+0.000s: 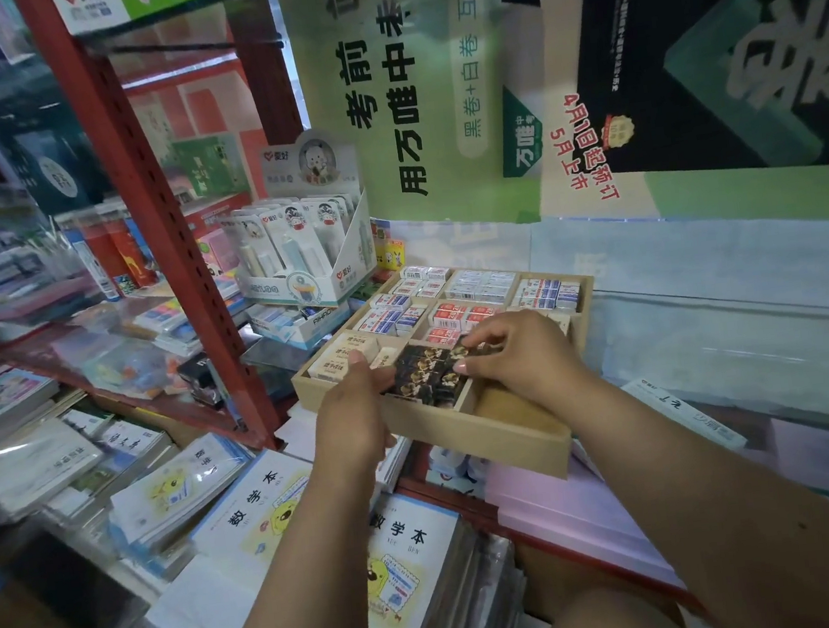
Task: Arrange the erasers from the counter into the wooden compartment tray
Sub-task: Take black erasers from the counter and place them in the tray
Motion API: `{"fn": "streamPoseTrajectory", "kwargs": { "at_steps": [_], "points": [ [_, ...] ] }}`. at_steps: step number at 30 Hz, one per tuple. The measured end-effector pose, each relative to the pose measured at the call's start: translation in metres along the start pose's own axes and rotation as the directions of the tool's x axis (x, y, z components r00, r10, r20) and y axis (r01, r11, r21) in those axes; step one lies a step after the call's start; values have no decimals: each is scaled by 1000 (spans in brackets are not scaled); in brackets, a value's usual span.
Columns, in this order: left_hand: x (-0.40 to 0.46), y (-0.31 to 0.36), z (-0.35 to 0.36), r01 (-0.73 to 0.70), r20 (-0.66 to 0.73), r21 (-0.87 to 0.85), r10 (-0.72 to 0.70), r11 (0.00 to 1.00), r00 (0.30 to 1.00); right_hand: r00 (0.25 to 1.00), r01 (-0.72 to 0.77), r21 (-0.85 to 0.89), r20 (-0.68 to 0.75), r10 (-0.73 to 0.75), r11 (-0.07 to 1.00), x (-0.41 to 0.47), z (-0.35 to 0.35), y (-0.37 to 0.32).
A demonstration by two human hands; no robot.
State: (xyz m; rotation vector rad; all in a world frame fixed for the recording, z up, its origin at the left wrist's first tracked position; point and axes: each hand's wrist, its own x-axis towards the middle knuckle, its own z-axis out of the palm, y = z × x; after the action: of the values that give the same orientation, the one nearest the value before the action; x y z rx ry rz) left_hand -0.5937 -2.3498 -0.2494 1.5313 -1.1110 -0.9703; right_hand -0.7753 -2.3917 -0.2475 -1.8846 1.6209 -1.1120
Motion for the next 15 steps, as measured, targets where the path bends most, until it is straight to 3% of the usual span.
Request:
{"fn": "streamPoseTrajectory", "kwargs": {
  "at_steps": [6, 11, 15],
  "points": [
    [-1, -9, 1, -67, 20, 84, 66, 994, 998, 993, 34, -166, 121, -14, 986, 10, 17, -3],
    [-3, -13, 3, -72, 11, 34, 72, 997, 997, 984, 135, -190, 139, -110, 972, 11, 22, 6],
    [-3, -14, 3, -57, -10, -45, 56, 997, 998, 983, 135, -257, 153, -98, 957, 9, 22, 10]
  ]
}}
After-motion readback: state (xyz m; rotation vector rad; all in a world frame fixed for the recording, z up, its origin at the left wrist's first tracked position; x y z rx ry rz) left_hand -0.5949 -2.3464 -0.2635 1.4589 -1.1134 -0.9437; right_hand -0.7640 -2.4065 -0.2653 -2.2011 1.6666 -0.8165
